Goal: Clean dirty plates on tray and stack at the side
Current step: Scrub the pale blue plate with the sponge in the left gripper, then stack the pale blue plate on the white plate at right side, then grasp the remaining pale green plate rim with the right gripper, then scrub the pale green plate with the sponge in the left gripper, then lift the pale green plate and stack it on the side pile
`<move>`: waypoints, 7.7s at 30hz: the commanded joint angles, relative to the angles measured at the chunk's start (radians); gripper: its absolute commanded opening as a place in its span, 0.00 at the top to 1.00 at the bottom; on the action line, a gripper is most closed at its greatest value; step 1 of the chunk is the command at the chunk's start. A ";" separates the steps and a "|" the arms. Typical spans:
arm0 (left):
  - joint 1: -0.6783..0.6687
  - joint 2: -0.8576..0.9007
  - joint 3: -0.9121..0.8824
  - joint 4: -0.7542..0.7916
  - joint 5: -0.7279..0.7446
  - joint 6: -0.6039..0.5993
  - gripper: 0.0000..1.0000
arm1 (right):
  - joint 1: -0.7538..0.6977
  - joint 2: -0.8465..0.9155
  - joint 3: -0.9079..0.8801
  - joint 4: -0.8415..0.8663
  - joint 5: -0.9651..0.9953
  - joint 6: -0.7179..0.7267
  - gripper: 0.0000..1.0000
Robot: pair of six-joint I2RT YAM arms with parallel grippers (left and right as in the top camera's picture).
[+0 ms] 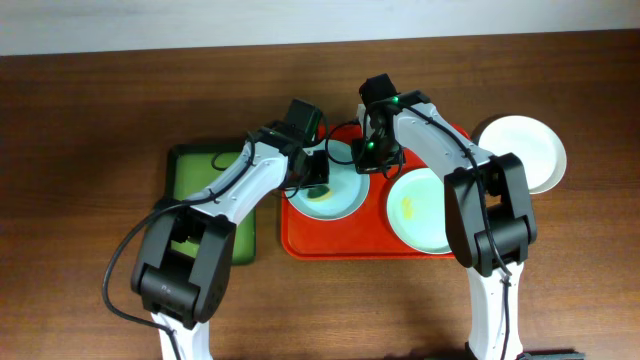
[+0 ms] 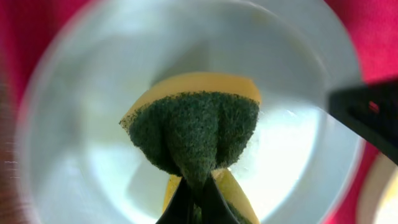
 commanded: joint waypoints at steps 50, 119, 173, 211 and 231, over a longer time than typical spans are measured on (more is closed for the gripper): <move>0.339 -0.294 0.121 -0.260 -0.321 -0.029 1.00 | 0.516 -0.330 0.197 -0.191 1.526 -0.287 0.96; 0.336 -0.275 0.120 -0.265 -0.306 -0.029 1.00 | -0.388 -0.294 -0.428 0.042 0.071 -0.542 0.20; -0.113 0.129 0.119 -0.081 -0.392 0.010 1.00 | -0.053 -0.291 -0.518 0.288 0.001 0.140 0.96; -0.103 0.262 0.330 -0.385 -0.253 0.084 1.00 | -0.053 -0.291 -0.518 0.290 0.002 0.139 0.96; 0.227 -0.129 0.404 -0.556 -0.462 -0.022 1.00 | 0.259 -0.428 -0.013 -0.187 0.988 0.056 0.96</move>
